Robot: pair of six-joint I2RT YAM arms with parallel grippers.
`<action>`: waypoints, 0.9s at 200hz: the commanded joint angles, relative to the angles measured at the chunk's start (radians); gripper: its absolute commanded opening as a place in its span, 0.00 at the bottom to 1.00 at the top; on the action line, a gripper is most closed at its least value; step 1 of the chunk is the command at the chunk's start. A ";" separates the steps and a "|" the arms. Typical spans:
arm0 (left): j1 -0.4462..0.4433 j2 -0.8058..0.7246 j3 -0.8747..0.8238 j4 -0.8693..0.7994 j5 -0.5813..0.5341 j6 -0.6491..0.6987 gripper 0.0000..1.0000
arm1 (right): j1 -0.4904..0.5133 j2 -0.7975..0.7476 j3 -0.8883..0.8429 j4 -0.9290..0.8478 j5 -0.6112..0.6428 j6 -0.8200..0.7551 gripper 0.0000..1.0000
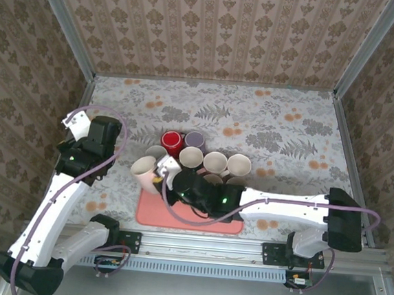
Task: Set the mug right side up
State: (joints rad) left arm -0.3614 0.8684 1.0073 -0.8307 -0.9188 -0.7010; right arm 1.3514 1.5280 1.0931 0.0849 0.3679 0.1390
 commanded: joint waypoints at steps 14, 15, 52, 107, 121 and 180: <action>0.008 -0.012 -0.016 -0.004 -0.014 -0.026 1.00 | 0.047 0.039 -0.064 0.326 0.025 -0.114 0.00; 0.008 -0.012 -0.016 -0.002 -0.013 -0.027 1.00 | 0.048 0.040 -0.068 0.333 0.024 -0.115 0.00; 0.008 -0.028 -0.028 0.014 -0.006 -0.022 1.00 | 0.059 0.126 -0.252 0.748 -0.010 -0.150 0.00; 0.007 -0.028 -0.036 0.031 0.008 -0.018 1.00 | 0.092 0.265 -0.338 1.064 0.014 -0.235 0.00; 0.007 -0.030 -0.038 0.034 0.008 -0.015 1.00 | 0.099 0.275 -0.346 1.073 0.044 -0.238 0.00; 0.008 -0.027 -0.039 0.047 0.017 -0.010 1.00 | 0.152 0.305 -0.336 1.021 0.207 -0.267 0.00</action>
State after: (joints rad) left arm -0.3584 0.8494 0.9756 -0.7990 -0.9058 -0.7078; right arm 1.4830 1.8217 0.7399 1.0084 0.4511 -0.1066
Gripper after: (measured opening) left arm 0.997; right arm 0.168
